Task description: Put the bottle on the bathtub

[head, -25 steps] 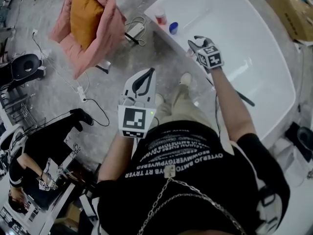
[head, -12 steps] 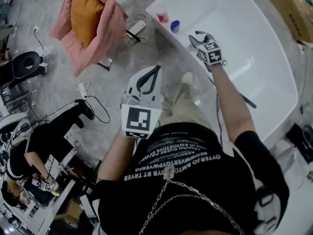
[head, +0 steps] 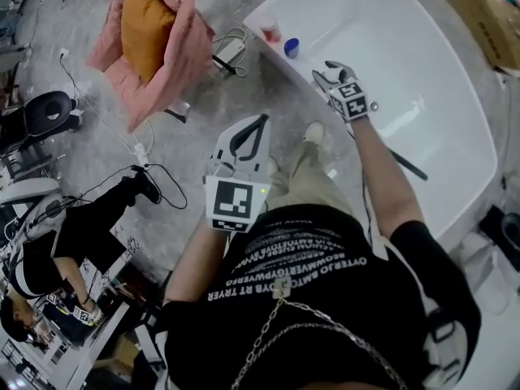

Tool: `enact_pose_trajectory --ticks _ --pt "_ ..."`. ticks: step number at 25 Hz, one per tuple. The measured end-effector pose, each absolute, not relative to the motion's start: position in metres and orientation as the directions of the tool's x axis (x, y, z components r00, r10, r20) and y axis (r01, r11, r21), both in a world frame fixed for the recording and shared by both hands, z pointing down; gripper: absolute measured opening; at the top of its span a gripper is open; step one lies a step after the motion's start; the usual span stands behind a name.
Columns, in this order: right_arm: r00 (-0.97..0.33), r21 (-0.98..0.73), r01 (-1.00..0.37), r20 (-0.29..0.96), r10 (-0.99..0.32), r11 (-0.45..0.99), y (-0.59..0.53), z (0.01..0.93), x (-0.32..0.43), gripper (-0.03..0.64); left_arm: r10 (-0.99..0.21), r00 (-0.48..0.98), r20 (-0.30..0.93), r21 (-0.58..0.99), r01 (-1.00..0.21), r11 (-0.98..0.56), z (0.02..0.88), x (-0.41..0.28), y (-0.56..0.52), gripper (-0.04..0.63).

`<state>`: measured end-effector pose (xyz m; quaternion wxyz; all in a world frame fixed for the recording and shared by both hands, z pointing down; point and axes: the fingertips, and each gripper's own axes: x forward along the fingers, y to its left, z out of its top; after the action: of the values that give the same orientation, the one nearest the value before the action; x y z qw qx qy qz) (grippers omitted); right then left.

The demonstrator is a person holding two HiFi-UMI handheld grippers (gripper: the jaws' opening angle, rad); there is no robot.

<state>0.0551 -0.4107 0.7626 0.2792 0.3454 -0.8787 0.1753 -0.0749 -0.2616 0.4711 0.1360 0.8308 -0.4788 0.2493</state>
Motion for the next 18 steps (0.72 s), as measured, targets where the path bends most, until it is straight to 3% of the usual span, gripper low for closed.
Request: enact_pose_trajectory --ticks 4,18 --pt "-0.607 -0.151 -0.707 0.631 -0.483 0.691 -0.406 0.774 0.059 0.206 -0.727 0.415 0.547 -0.019 -0.862 -0.507 0.471 -0.076 -0.262 -0.003" --pt "-0.516 -0.157 -0.756 0.74 -0.432 0.635 -0.382 0.771 0.08 0.215 -0.756 0.417 0.504 -0.045 -0.862 -0.505 0.451 -0.099 -0.254 -0.003"
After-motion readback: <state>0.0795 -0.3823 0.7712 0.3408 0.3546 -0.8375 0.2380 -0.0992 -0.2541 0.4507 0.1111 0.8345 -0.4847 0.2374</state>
